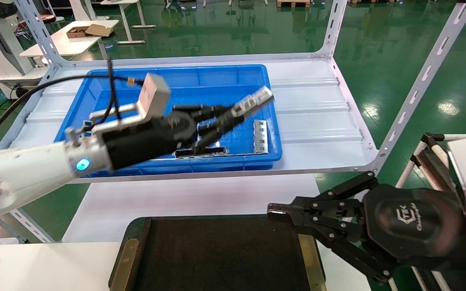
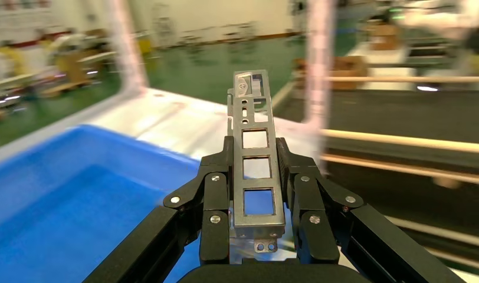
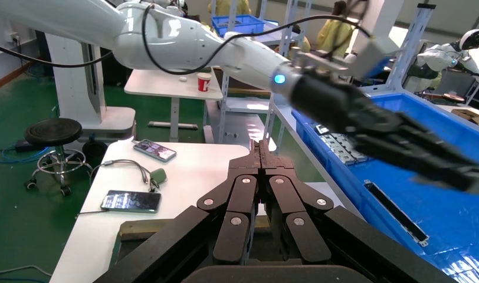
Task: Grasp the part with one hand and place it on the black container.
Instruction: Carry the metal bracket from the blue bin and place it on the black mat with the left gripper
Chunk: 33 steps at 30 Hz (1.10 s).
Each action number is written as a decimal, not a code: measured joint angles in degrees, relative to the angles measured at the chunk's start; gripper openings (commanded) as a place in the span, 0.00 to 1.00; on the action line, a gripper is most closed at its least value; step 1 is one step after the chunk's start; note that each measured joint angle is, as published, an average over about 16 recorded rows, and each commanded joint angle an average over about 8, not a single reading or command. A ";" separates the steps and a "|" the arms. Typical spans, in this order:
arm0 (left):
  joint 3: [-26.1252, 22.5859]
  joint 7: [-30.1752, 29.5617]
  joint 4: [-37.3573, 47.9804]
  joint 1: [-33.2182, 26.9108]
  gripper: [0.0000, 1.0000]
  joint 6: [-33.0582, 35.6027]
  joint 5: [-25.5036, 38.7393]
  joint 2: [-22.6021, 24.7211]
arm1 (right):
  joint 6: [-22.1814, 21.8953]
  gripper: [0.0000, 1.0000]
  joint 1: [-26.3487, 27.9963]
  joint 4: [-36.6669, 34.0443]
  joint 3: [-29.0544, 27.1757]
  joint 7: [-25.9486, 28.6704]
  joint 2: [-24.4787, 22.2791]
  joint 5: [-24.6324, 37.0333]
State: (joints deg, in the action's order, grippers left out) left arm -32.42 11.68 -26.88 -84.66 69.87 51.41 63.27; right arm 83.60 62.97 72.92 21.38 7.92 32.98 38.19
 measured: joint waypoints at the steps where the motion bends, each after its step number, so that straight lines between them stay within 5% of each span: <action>1: -0.02 -0.48 -1.70 0.80 0.00 1.07 -0.19 -1.00 | 0.00 0.00 0.00 0.00 0.00 0.00 0.00 0.00; 10: 0.27 -5.29 -20.89 12.02 0.00 3.99 -2.30 -10.63 | 0.00 0.00 0.00 0.00 0.01 0.00 0.00 0.00; 20: 0.51 -9.84 -41.53 31.93 0.00 -6.67 -4.11 -18.67 | 0.00 0.00 0.00 0.00 0.01 -0.01 0.00 -0.01; 33: -1.15 -12.64 -49.35 50.58 0.00 -33.57 -1.88 -13.77 | -0.01 0.00 0.01 0.00 0.02 -0.01 -0.01 -0.01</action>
State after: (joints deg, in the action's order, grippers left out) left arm -33.57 -0.96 -76.23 -34.07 36.30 49.53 49.50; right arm 83.59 62.97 72.92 21.40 7.91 32.97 38.18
